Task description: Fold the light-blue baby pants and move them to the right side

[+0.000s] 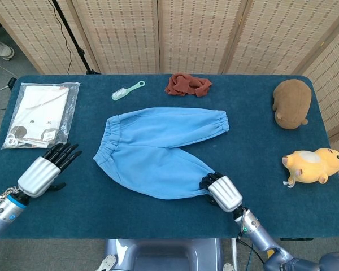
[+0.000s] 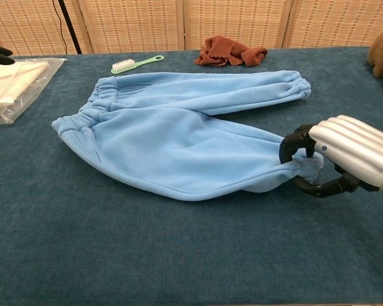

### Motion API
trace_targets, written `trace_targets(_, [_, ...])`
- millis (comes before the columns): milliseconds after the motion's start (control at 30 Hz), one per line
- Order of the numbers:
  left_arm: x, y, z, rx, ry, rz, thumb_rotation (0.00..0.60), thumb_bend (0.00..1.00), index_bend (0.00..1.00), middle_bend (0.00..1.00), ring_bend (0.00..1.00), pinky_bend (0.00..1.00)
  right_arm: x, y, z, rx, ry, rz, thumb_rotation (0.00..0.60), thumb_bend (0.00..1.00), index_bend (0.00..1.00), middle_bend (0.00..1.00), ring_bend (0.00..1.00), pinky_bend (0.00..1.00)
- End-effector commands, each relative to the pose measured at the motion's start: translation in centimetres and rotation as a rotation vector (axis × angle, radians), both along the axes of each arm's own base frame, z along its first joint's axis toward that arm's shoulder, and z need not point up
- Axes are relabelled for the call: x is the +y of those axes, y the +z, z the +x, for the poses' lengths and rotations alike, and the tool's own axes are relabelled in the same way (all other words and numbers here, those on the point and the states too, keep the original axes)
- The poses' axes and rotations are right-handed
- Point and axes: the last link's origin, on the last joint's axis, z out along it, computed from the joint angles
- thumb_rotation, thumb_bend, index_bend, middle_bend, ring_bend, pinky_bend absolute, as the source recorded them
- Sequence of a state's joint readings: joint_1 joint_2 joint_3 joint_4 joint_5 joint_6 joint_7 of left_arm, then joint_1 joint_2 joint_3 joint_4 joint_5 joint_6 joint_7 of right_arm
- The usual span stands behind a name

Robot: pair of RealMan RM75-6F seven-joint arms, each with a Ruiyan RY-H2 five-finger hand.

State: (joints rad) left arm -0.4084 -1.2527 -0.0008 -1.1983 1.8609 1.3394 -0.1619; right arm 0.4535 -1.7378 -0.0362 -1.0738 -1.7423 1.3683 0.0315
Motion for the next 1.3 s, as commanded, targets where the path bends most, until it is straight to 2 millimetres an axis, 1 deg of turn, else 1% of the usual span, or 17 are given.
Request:
trace_targets(33, [1.8,-2.8,1.1,0.008,-0.030,-0.034,0.600,0.00,0.06,0.00,0.00,0.13,-0.3,0.7,-0.1,-0.012,-0.027,-0.006,0.600,0.54,0.60,0.51,0.40,0.46])
trace_targets(200, [3.0,-4.7,2.1,-0.002,-0.041,-0.054,0.600,0.00,0.10,0.00,0.02,0.14,-0.2,1.0,-0.5,-0.059,-0.098,0.021,0.600,0.55,0.60,0.51,0.40,0.46])
trace_targets(300, [3.5,-5.9,2.6,-0.014,-0.045,-0.061,0.600,0.02,0.12,0.00,0.03,0.14,0.0,1.0,-0.9,-0.098,-0.150,0.050,0.600,0.55,0.60,0.51,0.40,0.46])
trace_targets(400, [4.1,-7.1,3.1,-0.043,-0.039,-0.065,0.600,0.08,0.15,0.03,0.07,0.16,0.1,1.0,-1.2,-0.125,-0.187,0.076,0.600,0.56,0.60,0.51,0.40,0.46])
trace_targets(467, [4.4,-7.8,3.2,-0.043,-0.024,-0.076,0.600,0.15,0.16,0.05,0.08,0.17,0.1,1.2,-1.3,-0.131,-0.200,0.082,0.600,0.56,0.60,0.51,0.40,0.46])
trace_targets(567, [4.6,-8.4,3.4,-0.038,-0.014,-0.087,0.600,0.22,0.17,0.07,0.10,0.17,0.1,1.3,-1.3,-0.133,-0.204,0.082,0.600,0.56,0.60,0.51,0.40,0.46])
trace_targets(767, [5.1,-9.6,3.7,-0.037,-0.001,-0.082,0.600,0.29,0.21,0.12,0.15,0.21,0.0,1.4,-1.1,-0.148,-0.214,0.086,0.600,0.57,0.61,0.51,0.40,0.46])
trace_targets(900, [5.5,-10.5,4.1,-0.038,0.008,-0.091,0.600,0.31,0.24,0.14,0.17,0.24,-0.1,1.5,-1.1,-0.151,-0.215,0.087,0.600,0.57,0.61,0.51,0.40,0.46])
trace_targets(1000, [5.7,-11.0,4.3,-0.038,0.011,-0.099,0.600,0.31,0.25,0.14,0.17,0.24,-0.1,1.5,-1.1,-0.151,-0.219,0.091,0.600,0.57,0.61,0.51,0.40,0.46])
trace_targets(1100, [5.9,-11.4,4.6,-0.039,0.008,-0.097,0.600,0.31,0.28,0.17,0.19,0.27,-0.1,1.4,-1.0,-0.154,-0.222,0.093,0.600,0.57,0.61,0.51,0.40,0.46])
trace_targets(1133, [6.0,-11.5,4.7,-0.041,0.005,-0.094,0.600,0.31,0.31,0.20,0.21,0.29,-0.1,1.4,-1.0,-0.156,-0.223,0.093,0.600,0.57,0.61,0.51,0.40,0.46])
trace_targets(1200, [6.0,-11.5,4.9,-0.048,-0.008,-0.084,0.600,0.32,0.40,0.28,0.27,0.34,-0.2,1.4,-1.0,-0.161,-0.225,0.094,0.600,0.57,0.61,0.51,0.40,0.46])
trace_targets(1267, [5.9,-11.6,4.9,-0.044,-0.021,-0.074,0.600,0.33,0.52,0.37,0.34,0.39,-0.2,1.4,-0.9,-0.167,-0.227,0.097,0.600,0.57,0.61,0.51,0.40,0.46])
trace_targets(1300, [5.9,-11.6,4.9,-0.043,-0.023,-0.071,0.600,0.33,0.55,0.39,0.35,0.40,-0.2,1.3,-0.9,-0.168,-0.228,0.097,0.600,0.57,0.61,0.51,0.40,0.46])
